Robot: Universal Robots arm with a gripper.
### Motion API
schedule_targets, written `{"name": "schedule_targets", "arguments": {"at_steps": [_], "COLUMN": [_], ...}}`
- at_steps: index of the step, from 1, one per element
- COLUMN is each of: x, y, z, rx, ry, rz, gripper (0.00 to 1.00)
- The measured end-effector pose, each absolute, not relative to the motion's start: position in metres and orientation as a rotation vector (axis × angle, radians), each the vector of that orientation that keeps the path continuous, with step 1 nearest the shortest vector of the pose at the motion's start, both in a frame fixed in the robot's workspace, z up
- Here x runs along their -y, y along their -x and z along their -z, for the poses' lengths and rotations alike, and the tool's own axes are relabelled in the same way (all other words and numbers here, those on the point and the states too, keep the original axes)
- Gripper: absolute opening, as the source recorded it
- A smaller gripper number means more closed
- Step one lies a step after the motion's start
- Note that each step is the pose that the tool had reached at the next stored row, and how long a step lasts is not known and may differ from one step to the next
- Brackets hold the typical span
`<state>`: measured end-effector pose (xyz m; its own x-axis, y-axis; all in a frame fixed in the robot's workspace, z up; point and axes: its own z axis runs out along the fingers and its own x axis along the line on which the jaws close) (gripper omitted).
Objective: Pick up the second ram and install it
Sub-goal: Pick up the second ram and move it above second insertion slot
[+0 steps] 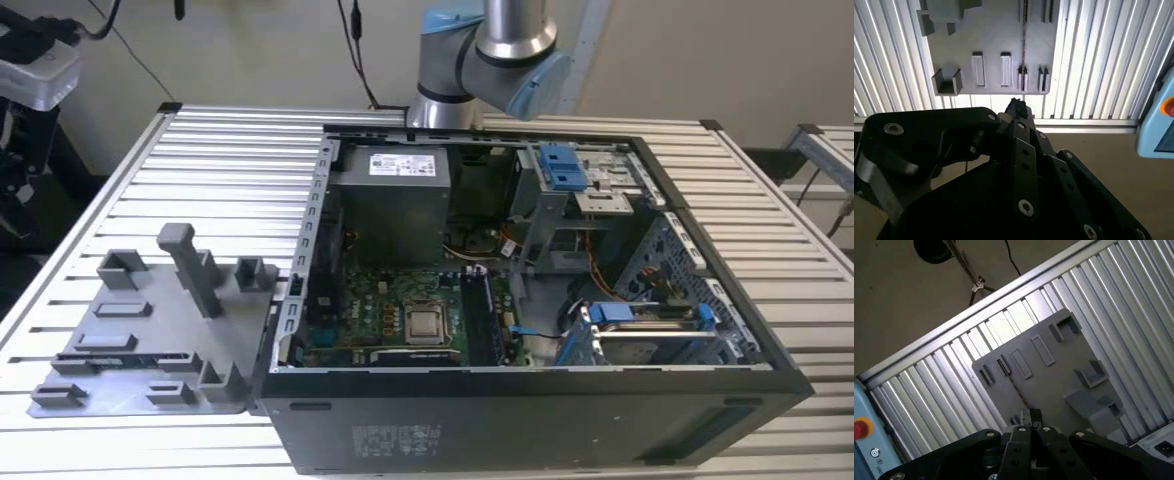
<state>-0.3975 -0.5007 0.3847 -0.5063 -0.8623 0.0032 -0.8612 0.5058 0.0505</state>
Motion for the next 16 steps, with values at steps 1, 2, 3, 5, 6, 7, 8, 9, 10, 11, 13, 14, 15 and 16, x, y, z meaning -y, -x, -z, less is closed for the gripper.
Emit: {"name": "schedule_targets", "arguments": {"at_steps": [1, 2, 3, 5, 6, 7, 8, 9, 10, 11, 13, 14, 15, 16], "x": [0.5006, 0.5006, 0.5007, 0.5006, 0.5006, 0.5006, 0.5006, 0.5006, 0.5006, 0.5006, 0.5006, 0.5006, 0.5006, 0.5006], "y": [0.3975, 0.3975, 0.3975, 0.3975, 0.3975, 0.3975, 0.3975, 0.3975, 0.3975, 0.3975, 0.3975, 0.3976, 0.3975, 0.3976], "z": [-0.3847, -0.3847, -0.3846, -0.3846, -0.3846, -0.3846, -0.3846, -0.3846, -0.3846, -0.3845, -0.3844, -0.3844, -0.3843, -0.3843], "rx": [2.687, 2.673, 2.658, 2.628, 2.612, 2.596, 2.580, 2.563, 2.547, 2.531, 2.497, 2.480, 2.463, 2.446], "ry": [-1.571, -1.595, -1.618, -1.666, -1.689, -1.713, -1.736, -1.761, -1.784, -1.806, -1.852, -1.874, -1.897, -1.919], "rz": [0.065, 0.065, 0.065, 0.064, 0.063, 0.063, 0.062, 0.062, 0.062, 0.061, 0.060, 0.059, 0.058, 0.057], "gripper": [0.11, 0.11, 0.11, 0.11, 0.11, 0.11, 0.11, 0.11, 0.11, 0.11, 0.11, 0.11, 0.11, 0.11]}}
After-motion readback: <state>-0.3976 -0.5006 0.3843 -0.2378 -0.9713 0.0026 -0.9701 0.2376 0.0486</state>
